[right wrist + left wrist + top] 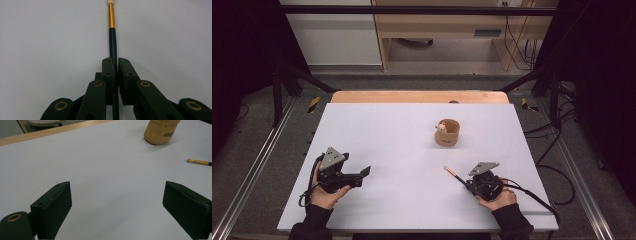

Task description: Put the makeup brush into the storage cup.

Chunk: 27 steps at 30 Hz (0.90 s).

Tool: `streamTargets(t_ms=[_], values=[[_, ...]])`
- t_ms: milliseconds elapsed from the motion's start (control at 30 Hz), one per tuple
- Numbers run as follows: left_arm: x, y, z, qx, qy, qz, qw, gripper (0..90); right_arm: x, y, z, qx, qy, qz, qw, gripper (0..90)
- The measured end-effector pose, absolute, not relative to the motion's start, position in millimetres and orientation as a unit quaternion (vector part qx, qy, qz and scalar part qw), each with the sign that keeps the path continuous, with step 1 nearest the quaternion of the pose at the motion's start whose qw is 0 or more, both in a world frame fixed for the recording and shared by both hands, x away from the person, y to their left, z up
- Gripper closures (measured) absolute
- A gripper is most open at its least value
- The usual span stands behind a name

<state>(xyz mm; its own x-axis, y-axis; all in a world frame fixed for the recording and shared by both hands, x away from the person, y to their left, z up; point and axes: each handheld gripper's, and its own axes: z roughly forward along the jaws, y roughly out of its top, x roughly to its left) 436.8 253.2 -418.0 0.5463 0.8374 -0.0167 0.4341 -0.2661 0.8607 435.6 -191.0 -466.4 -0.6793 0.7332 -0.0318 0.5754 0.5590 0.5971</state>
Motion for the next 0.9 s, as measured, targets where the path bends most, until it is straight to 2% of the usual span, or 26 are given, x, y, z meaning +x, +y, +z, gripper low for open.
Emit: streamTargets(t_ms=[167,500,900], values=[[437,253,-418,0.764,0.415,0.229,0.437,8.2,436,-191,-466,0.377,0.871,0.282,0.138,83.7],[437,252,-419,0.764,0.415,0.229,0.437,8.2,436,-195,-459,0.374,0.867,0.297,0.141,75.5],[438,253,-420,0.765,0.416,0.229,0.435,8.2,441,-192,-440,0.365,0.873,0.296,0.132,70.4]])
